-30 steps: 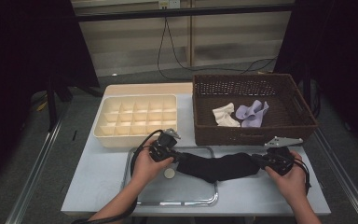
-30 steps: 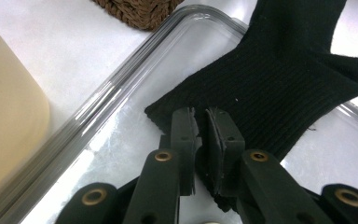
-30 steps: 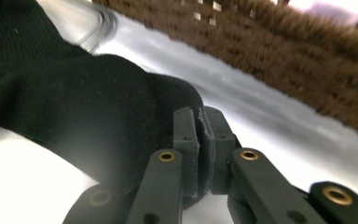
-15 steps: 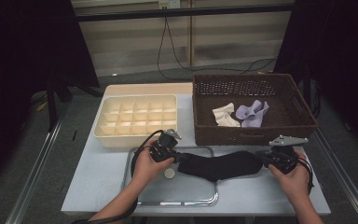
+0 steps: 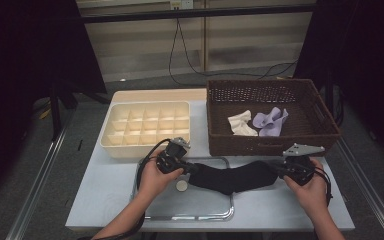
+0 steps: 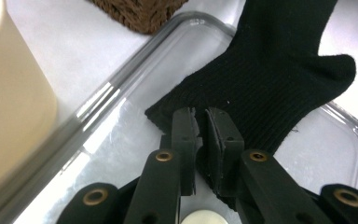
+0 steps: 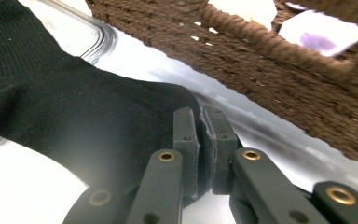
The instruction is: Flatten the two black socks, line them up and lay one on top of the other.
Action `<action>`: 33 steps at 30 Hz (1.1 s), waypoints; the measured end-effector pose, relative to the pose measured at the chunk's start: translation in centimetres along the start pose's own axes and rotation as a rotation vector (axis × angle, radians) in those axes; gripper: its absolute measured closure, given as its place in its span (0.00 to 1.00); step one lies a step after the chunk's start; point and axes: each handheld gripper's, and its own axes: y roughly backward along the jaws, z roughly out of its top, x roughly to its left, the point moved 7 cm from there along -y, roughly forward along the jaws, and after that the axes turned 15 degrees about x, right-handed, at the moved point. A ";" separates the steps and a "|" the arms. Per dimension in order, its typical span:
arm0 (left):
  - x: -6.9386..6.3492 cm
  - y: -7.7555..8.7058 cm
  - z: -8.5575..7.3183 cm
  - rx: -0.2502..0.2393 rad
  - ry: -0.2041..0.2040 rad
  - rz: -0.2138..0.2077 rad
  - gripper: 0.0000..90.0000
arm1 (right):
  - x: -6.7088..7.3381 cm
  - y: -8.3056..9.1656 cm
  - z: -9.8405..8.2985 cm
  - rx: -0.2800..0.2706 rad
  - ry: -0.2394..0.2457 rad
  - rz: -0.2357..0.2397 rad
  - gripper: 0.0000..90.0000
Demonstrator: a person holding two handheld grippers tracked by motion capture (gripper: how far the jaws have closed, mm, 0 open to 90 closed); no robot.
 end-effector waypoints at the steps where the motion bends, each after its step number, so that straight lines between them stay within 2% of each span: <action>1: 0.0 -0.1 -0.1 0.006 -0.008 -0.008 0.91 | 0.1 -0.2 0.0 0.002 -0.001 0.006 0.94; 2: 0.0 -0.2 -0.2 0.008 -0.004 0.002 0.91 | 0.1 -0.4 0.0 0.005 0.001 0.009 0.93; 3: -0.1 -0.3 -0.2 0.004 -0.006 -0.010 0.91 | 0.1 -0.6 0.0 0.014 -0.001 0.009 0.90; 4: 0.0 -0.3 -0.3 0.023 -0.022 -0.002 0.91 | 0.1 -0.9 -0.1 0.021 -0.011 0.015 0.84; 6: 0.0 -0.3 -0.3 0.027 -0.025 0.003 0.91 | -0.1 -1.1 -0.1 0.024 -0.014 0.014 0.83; 8: -0.1 -0.4 -0.2 0.012 -0.002 0.002 0.91 | -0.3 -0.9 -0.2 0.021 -0.024 0.016 0.80; 9: -0.1 -0.4 -0.2 0.012 -0.006 -0.001 0.91 | -0.5 -0.7 -0.1 0.009 -0.035 0.013 0.78; 14: 0.0 -0.3 -0.3 0.025 -0.021 0.011 0.91 | -1.9 0.2 -0.7 0.006 -0.069 -0.020 0.78; 16: 0.0 -0.4 -0.3 0.020 -0.018 0.010 0.91 | -2.4 0.2 -1.2 0.029 -0.080 -0.043 0.79; 18: 0.0 -0.4 -0.3 0.018 -0.018 0.003 0.91 | -2.5 -0.1 -1.5 0.039 -0.090 -0.024 0.79; 22: 0.0 -0.5 -0.3 0.021 -0.020 0.004 0.90 | -2.9 -0.4 -2.1 0.073 -0.110 -0.036 0.79; 23: 0.0 -0.5 -0.2 0.011 -0.010 0.003 0.90 | -2.8 -0.5 -2.1 0.068 -0.106 -0.028 0.79; 24: 0.0 -0.5 -0.2 0.017 -0.018 0.003 0.90 | -2.6 -0.6 -2.1 0.079 -0.092 -0.016 0.79; 26: -0.1 -0.6 -0.2 0.007 -0.008 -0.002 0.90 | -2.3 -0.6 -1.9 0.059 -0.105 -0.006 0.79; 31: -0.1 -0.7 -0.1 0.003 -0.009 -0.017 0.90 | -0.8 -0.6 -0.5 0.015 -0.061 0.046 0.77; 33: -0.1 -0.6 -0.2 0.010 -0.012 -0.014 0.90 | -0.1 -1.0 -0.3 0.025 -0.046 0.055 0.76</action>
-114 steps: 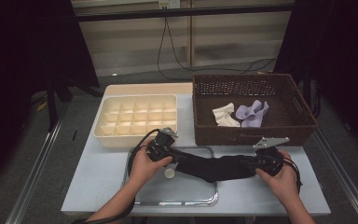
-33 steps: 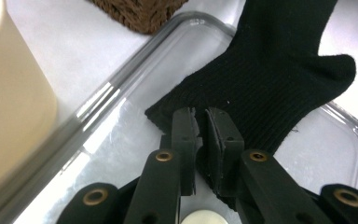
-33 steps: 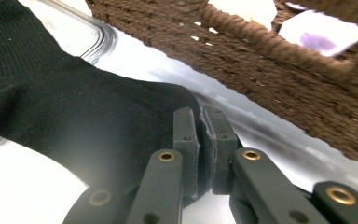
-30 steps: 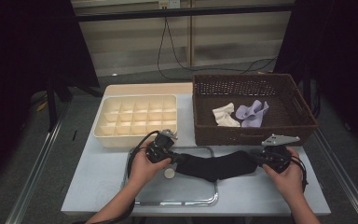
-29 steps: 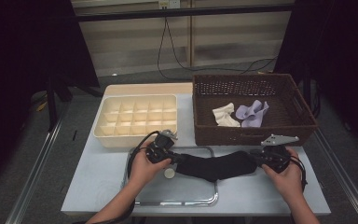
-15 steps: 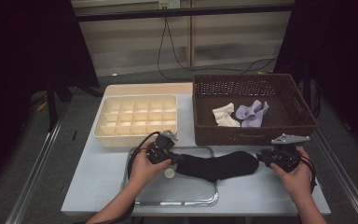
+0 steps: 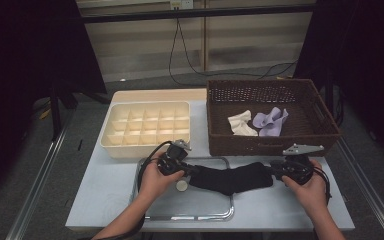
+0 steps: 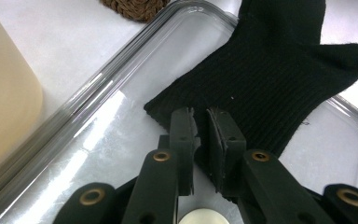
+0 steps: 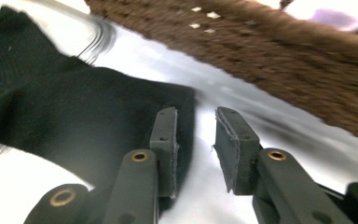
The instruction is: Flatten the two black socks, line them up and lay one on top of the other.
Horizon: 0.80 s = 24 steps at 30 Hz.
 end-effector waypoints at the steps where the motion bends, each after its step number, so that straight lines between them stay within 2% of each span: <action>1: 0.0 0.0 0.0 0.002 0.001 0.000 0.89 | 0.2 -0.3 0.0 0.011 0.004 -0.003 0.76; 4: 0.0 -0.1 0.0 -0.002 0.006 0.000 0.89 | 0.5 -0.8 0.0 0.022 0.001 0.001 0.76; 6: 0.0 -0.1 0.0 0.004 -0.005 -0.001 0.89 | 0.6 -0.9 0.0 0.027 0.005 -0.006 0.76; 9: -0.1 -0.2 0.0 0.000 -0.001 0.003 0.88 | 0.8 -1.3 0.0 0.031 -0.007 0.020 0.76; 10: 0.0 -0.2 0.0 0.001 -0.004 0.005 0.88 | 0.9 -1.4 -0.1 0.029 -0.019 0.027 0.78; 11: 0.0 -0.2 0.0 0.002 -0.003 0.005 0.88 | 1.1 -1.5 0.0 0.021 -0.008 0.041 0.86; 14: 0.1 -0.2 0.0 0.011 -0.007 0.001 0.89 | 1.1 -1.1 0.1 0.028 -0.007 0.030 0.93; 16: 0.1 -0.2 0.0 0.012 -0.006 -0.004 0.90 | 0.8 -0.8 0.0 0.021 -0.019 0.021 0.93; 17: 0.0 -0.3 0.1 0.005 0.004 -0.006 0.90 | 0.4 -0.4 -0.1 0.014 -0.040 0.019 0.94; 20: 0.0 -0.3 0.1 0.022 -0.022 0.004 0.91 | -0.3 0.1 -0.5 0.003 -0.077 0.029 0.94; 21: -0.3 -0.5 0.2 0.003 0.003 -0.004 0.91 | -0.5 0.2 -0.7 0.010 -0.077 0.033 0.94; 24: -0.2 -0.4 0.2 0.016 -0.023 0.001 0.91 | -0.5 0.0 -0.9 -0.001 -0.074 0.030 0.90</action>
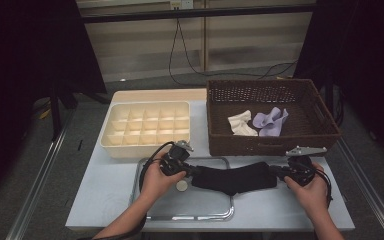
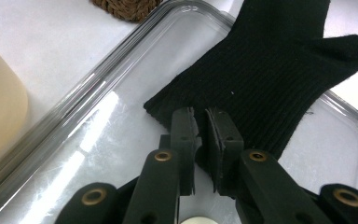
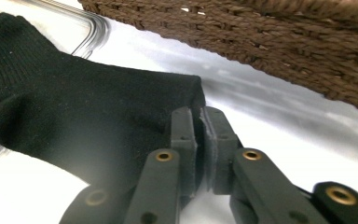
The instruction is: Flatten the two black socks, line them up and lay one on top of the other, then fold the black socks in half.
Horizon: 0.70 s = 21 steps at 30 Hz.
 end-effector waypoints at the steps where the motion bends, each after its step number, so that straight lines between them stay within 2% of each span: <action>1: 0.0 0.0 0.0 -0.013 0.009 -0.007 0.90 | -0.1 0.1 0.1 -0.016 -0.004 -0.015 0.84; 2: 0.0 0.1 -0.1 -0.009 0.009 -0.010 0.89 | -0.1 0.3 0.2 -0.026 -0.002 -0.029 0.83; 3: -0.1 0.1 0.0 -0.023 0.026 -0.019 0.88 | 0.0 0.5 0.4 -0.033 0.009 -0.020 0.81; 6: 0.0 0.3 0.0 -0.031 0.031 -0.028 0.82 | 0.7 1.0 0.9 -0.045 0.043 -0.030 0.74; 9: 0.1 0.8 0.1 -0.056 0.039 -0.006 0.61 | 1.7 0.8 1.1 -0.032 0.077 -0.024 0.73; 10: 0.1 1.0 0.1 -0.062 0.045 0.000 0.58 | 2.1 0.7 1.2 -0.029 0.088 -0.018 0.73; 11: 0.0 1.1 0.1 -0.081 0.047 -0.025 0.57 | 2.4 0.6 1.2 -0.030 0.101 -0.015 0.72; 13: 0.0 1.4 0.0 -0.084 0.054 -0.012 0.52 | 3.0 0.4 1.3 -0.026 0.117 -0.007 0.72; 15: 0.0 1.3 -0.1 -0.085 0.056 -0.026 0.51 | 3.5 0.2 1.3 -0.014 0.144 -0.004 0.73; 16: 0.0 1.3 -0.2 -0.071 0.058 -0.020 0.51 | 3.7 0.1 1.3 -0.013 0.155 0.001 0.74; 17: 0.0 1.2 -0.4 -0.058 0.052 -0.017 0.50 | 4.0 0.0 1.4 -0.014 0.159 0.005 0.77; 21: 0.0 0.8 -0.8 -0.050 0.075 -0.012 0.48 | 5.1 -0.6 1.4 0.000 0.206 0.029 0.88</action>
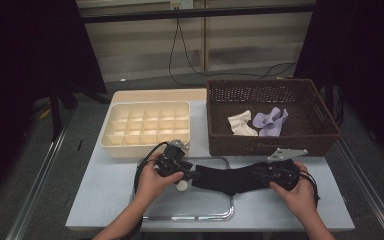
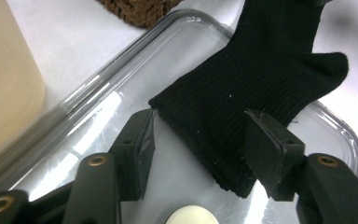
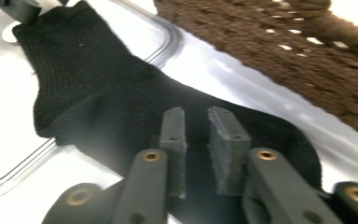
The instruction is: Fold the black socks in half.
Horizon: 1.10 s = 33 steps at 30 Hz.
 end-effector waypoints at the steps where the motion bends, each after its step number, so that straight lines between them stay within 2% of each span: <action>1: 0.0 0.0 -0.1 -0.007 0.005 -0.011 0.48 | 0.3 -0.2 0.0 0.007 0.007 0.007 0.90; 4: -0.2 0.1 -0.3 -0.010 0.007 -0.009 0.48 | 1.2 -0.9 0.1 0.027 0.053 0.016 0.96; 5: -0.2 0.1 -0.5 -0.006 -0.002 -0.023 0.47 | 1.5 -1.2 0.2 0.031 0.061 0.028 0.97; 7: -0.2 0.1 -0.6 -0.006 0.007 -0.009 0.46 | 2.0 -1.6 0.4 0.039 0.089 0.032 0.99; 9: -0.1 0.1 -0.8 -0.015 0.017 -0.019 0.46 | 2.4 -1.9 0.8 0.035 0.115 0.040 0.99; 12: -0.1 -0.1 -1.2 -0.008 0.025 -0.028 0.48 | 3.1 -2.0 1.3 0.026 0.128 0.053 0.99; 14: -0.1 -0.3 -1.3 -0.011 0.037 -0.033 0.48 | 3.6 -2.1 1.7 0.010 0.128 0.080 0.99; 15: -0.1 -0.3 -1.4 -0.009 0.043 -0.024 0.48 | 3.8 -2.2 1.8 0.013 0.135 0.079 0.99; 16: -0.2 -0.3 -1.4 -0.009 0.038 -0.028 0.49 | 4.0 -2.4 1.9 0.013 0.139 0.090 0.99; 19: -0.3 -0.4 -1.4 -0.002 0.025 -0.026 0.51 | 4.5 -3.3 1.8 0.047 0.167 0.091 1.00; 21: -0.6 -0.6 -1.3 -0.008 0.023 -0.043 0.51 | 4.7 -3.9 1.5 0.073 0.184 0.080 1.00; 23: -0.9 -0.8 -1.1 -0.014 0.020 -0.054 0.56 | 4.7 -4.0 1.5 0.071 0.174 0.080 1.00; 24: -0.9 -0.9 -1.1 -0.006 0.003 -0.044 0.59 | 4.7 -3.9 1.5 0.074 0.174 0.080 1.00; 27: -1.1 -1.2 -1.0 0.021 0.005 -0.050 0.77 | 4.7 -4.0 1.5 0.064 0.174 0.082 1.00; 28: -1.2 -1.3 -0.9 0.018 0.024 -0.048 0.80 | 4.7 -4.0 1.5 0.063 0.172 0.082 1.00; 30: -1.4 -1.4 -0.9 0.017 0.033 -0.069 0.86 | 4.7 -4.0 1.5 0.066 0.178 0.071 1.00; 31: -1.4 -1.4 -0.9 0.029 0.039 -0.068 0.87 | 4.8 -4.0 1.5 0.068 0.178 0.067 1.00; 32: -1.1 -1.1 -1.1 0.070 0.009 -0.073 0.88 | 4.8 -3.9 1.5 0.071 0.170 0.066 1.00; 33: -1.2 -1.0 -1.1 0.083 0.024 -0.081 0.89 | 4.8 -4.0 1.5 0.068 0.172 0.066 1.00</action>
